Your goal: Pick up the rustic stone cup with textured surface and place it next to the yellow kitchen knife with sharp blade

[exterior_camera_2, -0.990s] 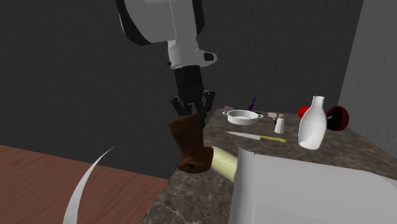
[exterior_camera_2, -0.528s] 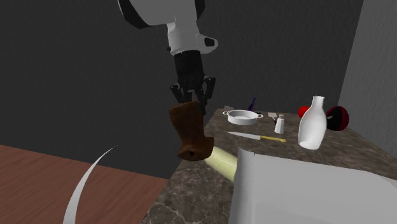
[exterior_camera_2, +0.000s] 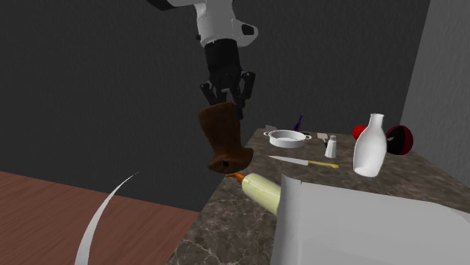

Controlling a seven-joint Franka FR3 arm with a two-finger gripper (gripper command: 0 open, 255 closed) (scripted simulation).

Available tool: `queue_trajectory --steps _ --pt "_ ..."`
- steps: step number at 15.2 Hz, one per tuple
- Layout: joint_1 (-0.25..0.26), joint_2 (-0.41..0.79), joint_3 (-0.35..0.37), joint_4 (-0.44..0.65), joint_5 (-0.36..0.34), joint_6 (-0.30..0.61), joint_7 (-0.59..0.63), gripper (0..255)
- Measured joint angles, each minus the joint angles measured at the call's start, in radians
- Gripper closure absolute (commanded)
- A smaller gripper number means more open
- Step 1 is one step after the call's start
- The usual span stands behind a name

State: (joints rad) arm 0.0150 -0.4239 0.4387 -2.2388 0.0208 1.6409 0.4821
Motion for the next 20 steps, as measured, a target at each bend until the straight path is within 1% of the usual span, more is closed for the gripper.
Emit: queue_trajectory --steps 3,7,10,12,17,20 --pt "-0.002 -0.003 -0.005 0.036 -0.002 -0.038 -0.006 255" --pt "-0.037 0.062 -0.034 0.098 -0.046 -0.036 -0.048 255" --pt "-0.069 0.152 -0.052 0.174 -0.091 -0.024 -0.077 255" --pt "-0.090 0.191 -0.071 0.208 -0.117 -0.017 -0.107 255" --pt "-0.127 0.338 -0.097 0.342 -0.181 -0.006 -0.147 255" --pt "-0.146 0.446 -0.112 0.467 -0.221 -0.024 -0.174 255"
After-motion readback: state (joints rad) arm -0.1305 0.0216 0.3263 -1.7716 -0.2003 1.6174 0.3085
